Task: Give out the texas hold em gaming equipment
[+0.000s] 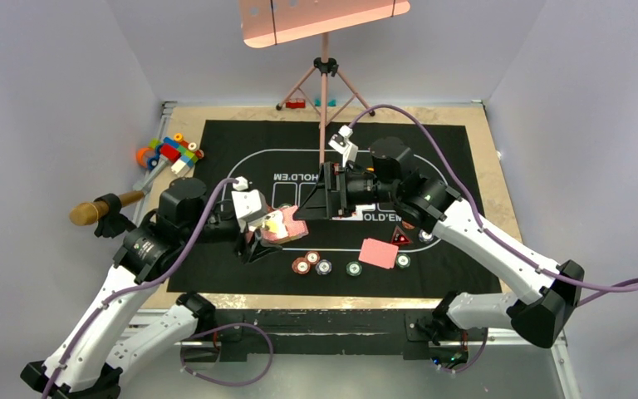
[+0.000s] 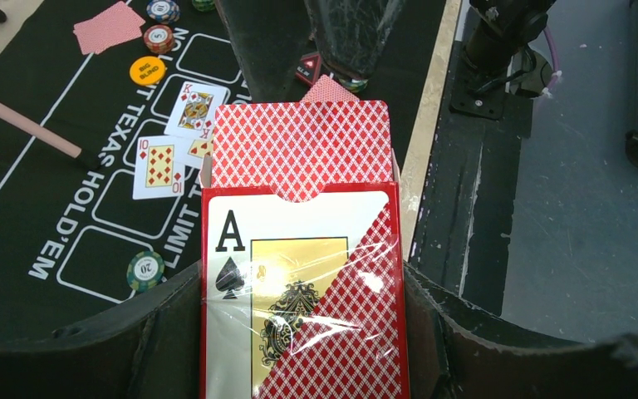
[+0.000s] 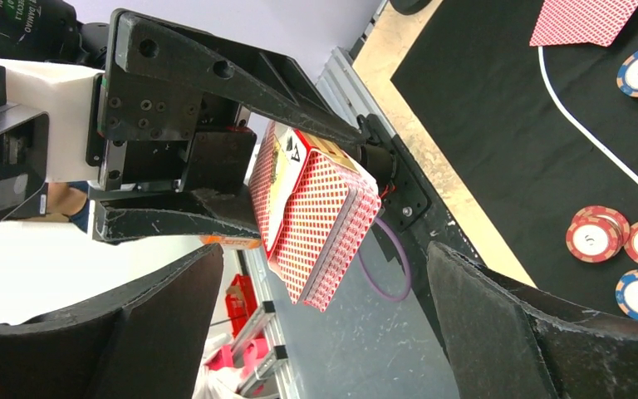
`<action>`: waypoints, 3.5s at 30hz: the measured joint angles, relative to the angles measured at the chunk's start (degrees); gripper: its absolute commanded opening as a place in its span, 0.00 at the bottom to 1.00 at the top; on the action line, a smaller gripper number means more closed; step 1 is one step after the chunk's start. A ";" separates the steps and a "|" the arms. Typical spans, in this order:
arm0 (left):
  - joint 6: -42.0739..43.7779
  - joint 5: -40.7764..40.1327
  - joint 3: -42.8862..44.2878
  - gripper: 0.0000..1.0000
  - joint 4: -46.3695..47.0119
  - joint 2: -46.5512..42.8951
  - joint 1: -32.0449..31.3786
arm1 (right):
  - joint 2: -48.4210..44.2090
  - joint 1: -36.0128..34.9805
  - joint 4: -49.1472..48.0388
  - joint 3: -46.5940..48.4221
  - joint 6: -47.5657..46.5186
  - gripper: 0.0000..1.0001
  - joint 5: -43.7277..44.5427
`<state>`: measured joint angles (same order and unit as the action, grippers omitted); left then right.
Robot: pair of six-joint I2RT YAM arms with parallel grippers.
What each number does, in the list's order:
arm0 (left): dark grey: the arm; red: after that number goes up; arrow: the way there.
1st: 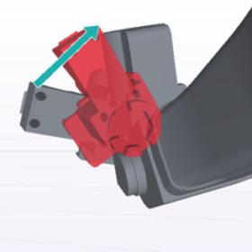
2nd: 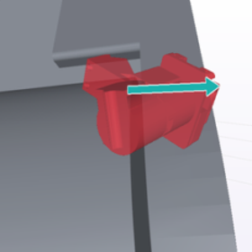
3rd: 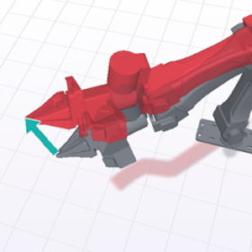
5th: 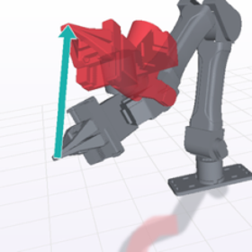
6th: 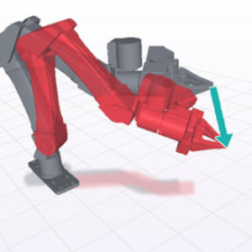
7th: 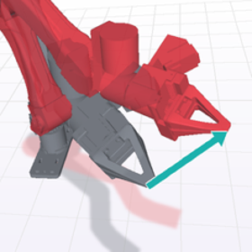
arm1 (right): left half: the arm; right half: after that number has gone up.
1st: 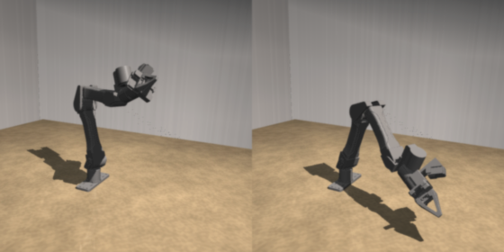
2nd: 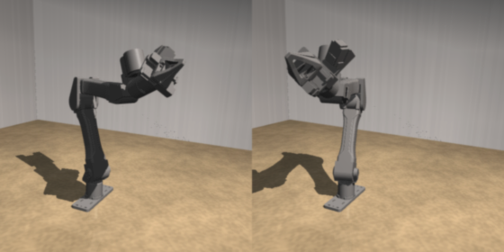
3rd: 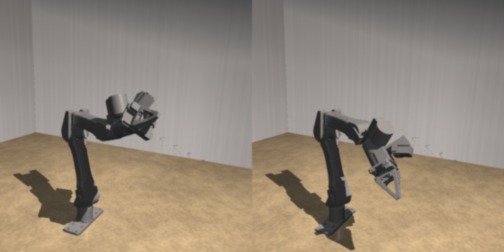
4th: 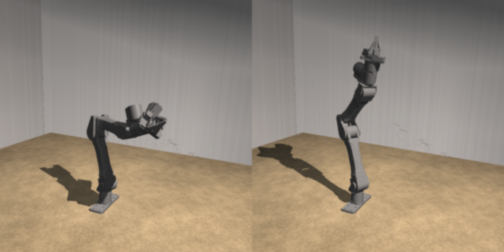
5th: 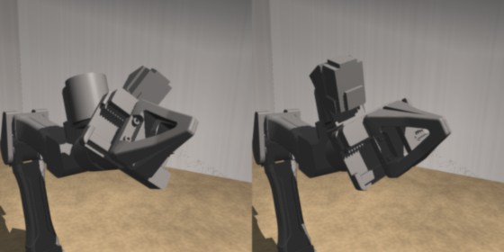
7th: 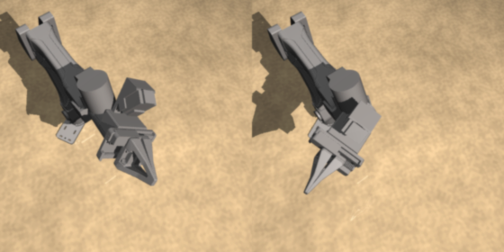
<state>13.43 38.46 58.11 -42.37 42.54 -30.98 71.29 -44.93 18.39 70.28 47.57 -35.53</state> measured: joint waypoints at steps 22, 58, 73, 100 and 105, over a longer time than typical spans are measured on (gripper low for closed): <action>-0.96 -0.92 -1.51 0.00 3.72 0.31 0.11 | 4.76 -1.36 -0.09 0.00 1.81 0.96 0.61; -1.01 -0.11 -1.51 0.00 1.95 -0.79 0.22 | 2.03 1.86 -2.40 -2.64 5.31 0.44 -1.64; -0.98 -0.11 -1.49 0.00 1.49 -0.79 0.57 | 0.00 4.87 1.27 -2.25 4.55 0.18 -3.19; -0.90 -0.13 -1.49 0.00 1.53 -1.44 0.59 | -3.85 12.37 0.22 -1.84 10.78 0.00 -6.73; -0.90 -0.13 -1.49 0.00 1.53 -1.64 0.59 | -4.50 13.25 -0.83 -1.84 12.20 0.00 -7.65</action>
<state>12.53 38.33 56.62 -40.84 40.91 -30.39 66.78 -31.68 17.56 68.45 59.77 -43.18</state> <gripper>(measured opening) 0.705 0.007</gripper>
